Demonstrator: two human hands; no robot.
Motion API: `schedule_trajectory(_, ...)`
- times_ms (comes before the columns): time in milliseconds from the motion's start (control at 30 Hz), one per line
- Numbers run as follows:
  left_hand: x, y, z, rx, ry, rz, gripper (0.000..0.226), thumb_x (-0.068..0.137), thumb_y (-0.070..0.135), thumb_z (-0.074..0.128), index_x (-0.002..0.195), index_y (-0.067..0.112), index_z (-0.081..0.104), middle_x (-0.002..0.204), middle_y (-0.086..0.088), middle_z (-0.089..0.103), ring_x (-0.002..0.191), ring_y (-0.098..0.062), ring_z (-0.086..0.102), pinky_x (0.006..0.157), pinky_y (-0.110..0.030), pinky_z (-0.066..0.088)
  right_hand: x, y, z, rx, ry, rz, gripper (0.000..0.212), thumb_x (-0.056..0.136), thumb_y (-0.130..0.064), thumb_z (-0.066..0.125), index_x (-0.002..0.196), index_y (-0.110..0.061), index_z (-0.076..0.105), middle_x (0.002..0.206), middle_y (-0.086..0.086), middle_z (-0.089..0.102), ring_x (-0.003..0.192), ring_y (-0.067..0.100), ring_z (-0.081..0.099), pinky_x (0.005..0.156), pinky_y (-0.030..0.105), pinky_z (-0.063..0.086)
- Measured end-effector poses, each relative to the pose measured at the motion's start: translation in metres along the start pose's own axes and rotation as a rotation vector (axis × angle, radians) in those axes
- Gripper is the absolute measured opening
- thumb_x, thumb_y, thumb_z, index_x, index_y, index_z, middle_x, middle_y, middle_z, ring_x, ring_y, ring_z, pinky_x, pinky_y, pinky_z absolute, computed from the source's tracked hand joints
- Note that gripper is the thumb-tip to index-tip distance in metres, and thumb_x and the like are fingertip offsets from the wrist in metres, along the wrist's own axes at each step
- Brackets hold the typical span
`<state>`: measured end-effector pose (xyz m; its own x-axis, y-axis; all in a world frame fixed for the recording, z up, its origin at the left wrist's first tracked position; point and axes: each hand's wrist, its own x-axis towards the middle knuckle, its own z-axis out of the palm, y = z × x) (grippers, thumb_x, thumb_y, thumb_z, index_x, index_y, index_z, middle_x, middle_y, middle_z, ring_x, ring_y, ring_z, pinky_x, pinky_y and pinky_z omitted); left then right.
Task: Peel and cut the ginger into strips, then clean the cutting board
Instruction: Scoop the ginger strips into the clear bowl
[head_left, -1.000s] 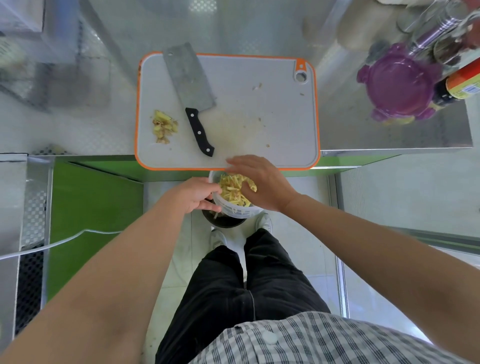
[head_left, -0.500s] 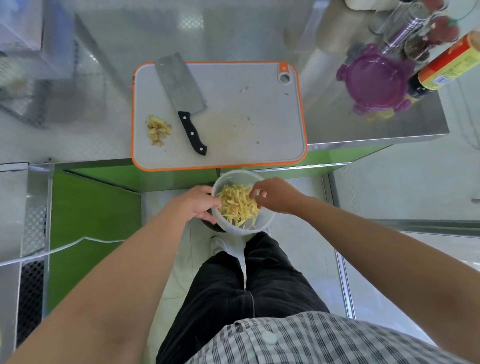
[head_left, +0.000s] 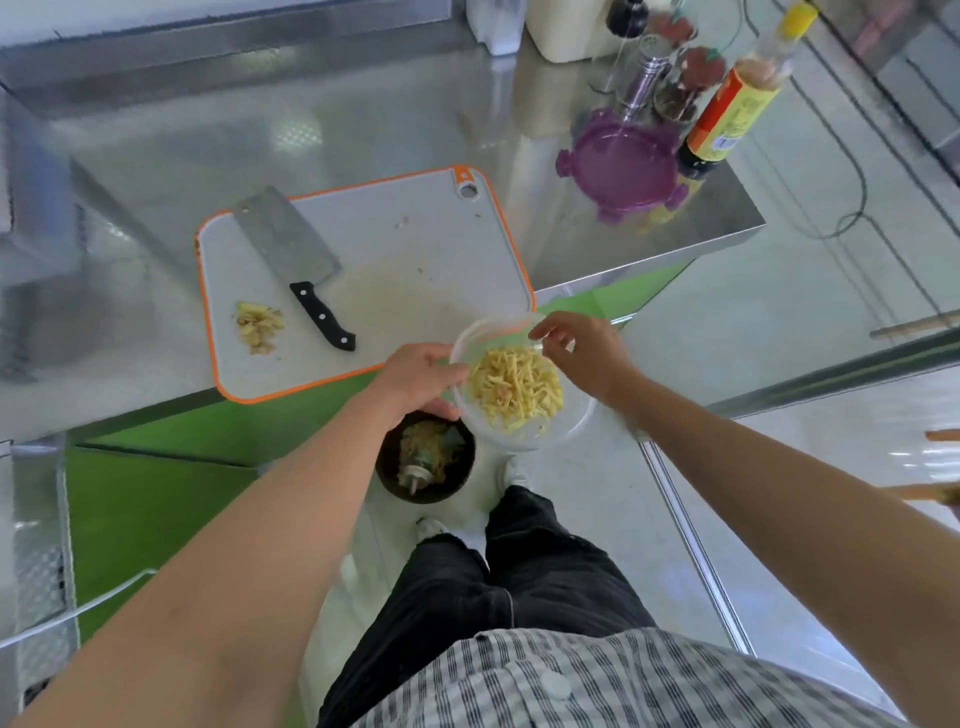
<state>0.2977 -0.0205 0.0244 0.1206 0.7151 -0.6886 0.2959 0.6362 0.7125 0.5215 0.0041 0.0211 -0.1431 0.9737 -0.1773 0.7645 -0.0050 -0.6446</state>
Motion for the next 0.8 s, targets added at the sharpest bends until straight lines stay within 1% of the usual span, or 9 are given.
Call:
schedule_trajectory(100, 0.008, 0.020, 0.004, -0.030, 0.099, 0.102, 0.026, 0.082, 0.014, 0.069, 0.108, 0.012, 0.069, 0.100, -0.015, 0.068, 0.068, -0.033, 0.071, 0.069, -0.043, 0.061, 0.007, 0.000, -0.017, -0.006, 0.303, -0.104, 0.027, 0.080, -0.002, 0.057, 0.103, -0.014, 0.067, 0.091, 0.005, 0.059, 0.082, 0.018, 0.054, 0.075, 0.026, 0.042)
schedule_trajectory(200, 0.018, 0.039, 0.012, -0.079, 0.194, 0.152, 0.020, 0.082, 0.014, 0.068, 0.102, 0.018, 0.069, 0.096, -0.019, 0.068, 0.069, -0.038, 0.070, 0.069, -0.047, 0.060, 0.017, 0.001, -0.029, -0.056, 0.413, -0.024, 0.042, 0.081, -0.009, 0.061, 0.122, -0.009, 0.054, 0.114, 0.013, 0.050, 0.101, 0.027, 0.051, 0.085, 0.035, 0.045)
schedule_trajectory(300, 0.034, 0.056, 0.018, -0.152, 0.261, 0.131, 0.028, 0.081, 0.015, 0.065, 0.109, 0.012, 0.067, 0.096, -0.013, 0.067, 0.067, -0.038, 0.070, 0.071, -0.047, 0.060, 0.032, 0.004, -0.045, -0.039, 0.251, 0.299, 0.047, 0.090, -0.027, 0.056, 0.130, -0.008, 0.043, 0.123, 0.012, 0.048, 0.102, 0.028, 0.053, 0.081, 0.034, 0.042)
schedule_trajectory(333, 0.039, 0.063, 0.021, -0.168, 0.275, 0.121, 0.034, 0.082, 0.016, 0.064, 0.115, 0.011, 0.065, 0.098, -0.012, 0.067, 0.065, -0.038, 0.070, 0.070, -0.046, 0.060, 0.039, 0.008, -0.050, -0.016, 0.144, 0.393, 0.044, 0.092, -0.030, 0.052, 0.129, -0.007, 0.044, 0.116, 0.013, 0.053, 0.096, 0.028, 0.056, 0.076, 0.033, 0.042)
schedule_trajectory(400, 0.053, 0.076, 0.025, -0.171, 0.305, 0.125, 0.039, 0.083, 0.016, 0.064, 0.121, 0.012, 0.062, 0.098, -0.009, 0.067, 0.064, -0.038, 0.070, 0.071, -0.045, 0.060, 0.053, 0.017, -0.058, 0.188, -0.018, 0.481, 0.034, 0.095, -0.025, 0.045, 0.122, -0.004, 0.048, 0.085, 0.012, 0.061, 0.066, 0.025, 0.057, 0.055, 0.026, 0.042)
schedule_trajectory(467, 0.067, 0.091, 0.031, -0.197, 0.302, 0.124, 0.041, 0.084, 0.017, 0.065, 0.124, 0.012, 0.060, 0.101, -0.011, 0.066, 0.064, -0.036, 0.069, 0.074, -0.046, 0.060, 0.069, 0.030, -0.065, 0.330, -0.037, 0.504, 0.027, 0.096, -0.019, 0.041, 0.117, -0.004, 0.049, 0.067, 0.008, 0.058, 0.047, 0.017, 0.049, 0.041, 0.022, 0.036)
schedule_trajectory(533, 0.080, 0.108, 0.038, -0.249, 0.265, 0.112, 0.043, 0.088, 0.021, 0.063, 0.129, 0.011, 0.056, 0.104, -0.012, 0.063, 0.064, -0.033, 0.066, 0.073, -0.041, 0.059, 0.087, 0.042, -0.072, 0.338, 0.001, 0.529, 0.024, 0.096, -0.018, 0.041, 0.113, -0.004, 0.051, 0.064, 0.008, 0.058, 0.047, 0.017, 0.048, 0.043, 0.024, 0.037)
schedule_trajectory(667, 0.104, 0.132, 0.057, -0.218, 0.270, 0.086, 0.039, 0.093, 0.022, 0.056, 0.130, 0.011, 0.051, 0.080, -0.008, 0.058, 0.065, -0.029, 0.056, 0.072, -0.040, 0.054, 0.121, 0.064, -0.083, 0.277, 0.012, 0.551, 0.024, 0.091, -0.016, 0.041, 0.106, -0.001, 0.051, 0.063, 0.009, 0.061, 0.048, 0.021, 0.051, 0.051, 0.030, 0.041)
schedule_trajectory(800, 0.124, 0.141, 0.069, -0.176, 0.333, 0.001, 0.030, 0.089, 0.017, 0.058, 0.116, 0.016, 0.043, 0.095, -0.019, 0.066, 0.068, -0.038, 0.068, 0.077, -0.048, 0.058, 0.142, 0.076, -0.092, 0.420, -0.117, 0.559, 0.025, 0.098, -0.029, 0.037, 0.095, -0.009, 0.053, 0.067, 0.010, 0.066, 0.050, 0.022, 0.053, 0.050, 0.027, 0.042)
